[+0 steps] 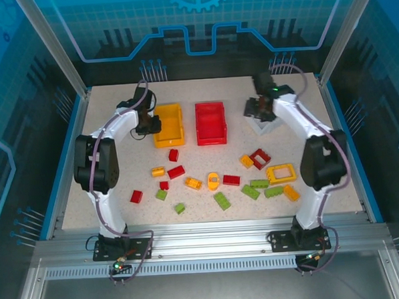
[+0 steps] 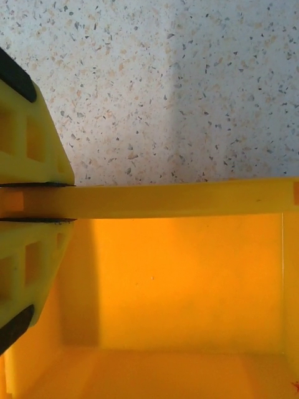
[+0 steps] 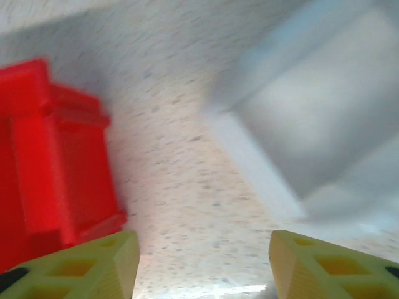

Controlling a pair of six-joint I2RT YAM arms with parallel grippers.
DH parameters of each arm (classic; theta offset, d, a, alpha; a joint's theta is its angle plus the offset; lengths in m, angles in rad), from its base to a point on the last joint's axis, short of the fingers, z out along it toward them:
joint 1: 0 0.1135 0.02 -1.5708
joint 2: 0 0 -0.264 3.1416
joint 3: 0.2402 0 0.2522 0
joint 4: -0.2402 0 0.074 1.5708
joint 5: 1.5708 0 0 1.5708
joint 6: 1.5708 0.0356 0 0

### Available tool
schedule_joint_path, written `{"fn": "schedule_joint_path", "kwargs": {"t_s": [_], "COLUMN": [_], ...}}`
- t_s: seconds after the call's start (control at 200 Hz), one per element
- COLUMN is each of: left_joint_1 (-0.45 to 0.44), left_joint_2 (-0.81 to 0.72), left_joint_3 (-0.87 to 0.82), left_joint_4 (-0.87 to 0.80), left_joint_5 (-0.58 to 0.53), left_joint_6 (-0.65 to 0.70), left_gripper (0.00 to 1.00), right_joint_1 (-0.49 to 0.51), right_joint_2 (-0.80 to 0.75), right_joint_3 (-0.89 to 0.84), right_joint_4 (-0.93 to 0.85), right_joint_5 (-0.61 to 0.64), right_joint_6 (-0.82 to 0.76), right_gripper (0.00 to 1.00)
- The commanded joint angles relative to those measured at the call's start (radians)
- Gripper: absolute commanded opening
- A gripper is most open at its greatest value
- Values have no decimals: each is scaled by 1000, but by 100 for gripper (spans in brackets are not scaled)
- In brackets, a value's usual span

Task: Sort the legos into containers by color

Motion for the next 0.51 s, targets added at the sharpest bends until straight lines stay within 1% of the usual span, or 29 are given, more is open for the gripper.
{"fn": "schedule_joint_path", "kwargs": {"t_s": [0.0,0.115,0.2,0.285,0.385,0.45,0.5], "left_joint_1": [-26,-46,-48,-48,-48,-48,-48], "left_joint_2": [-9,7,11,-4,-40,-73,-102], "left_joint_3": [39,60,62,59,48,41,36], "left_joint_4": [-23,-29,-32,-35,-34,-37,-38], "left_joint_5": [9,7,-3,-5,-4,-8,-12], "left_joint_6": [-23,-35,-49,-55,-66,-74,-82], "left_gripper": [18,21,28,37,45,50,51], "right_joint_1": [-91,-176,-208,-216,-216,-215,-213], "right_joint_2": [-61,-61,-33,17,85,124,155], "right_joint_3": [-100,-145,-141,-112,-67,-34,-7], "right_joint_4": [44,78,92,89,88,84,71], "right_joint_5": [-58,-134,-171,-186,-191,-195,-191], "right_joint_6": [45,75,89,96,103,99,93], "right_gripper": [64,65,66,66,66,65,62]}}
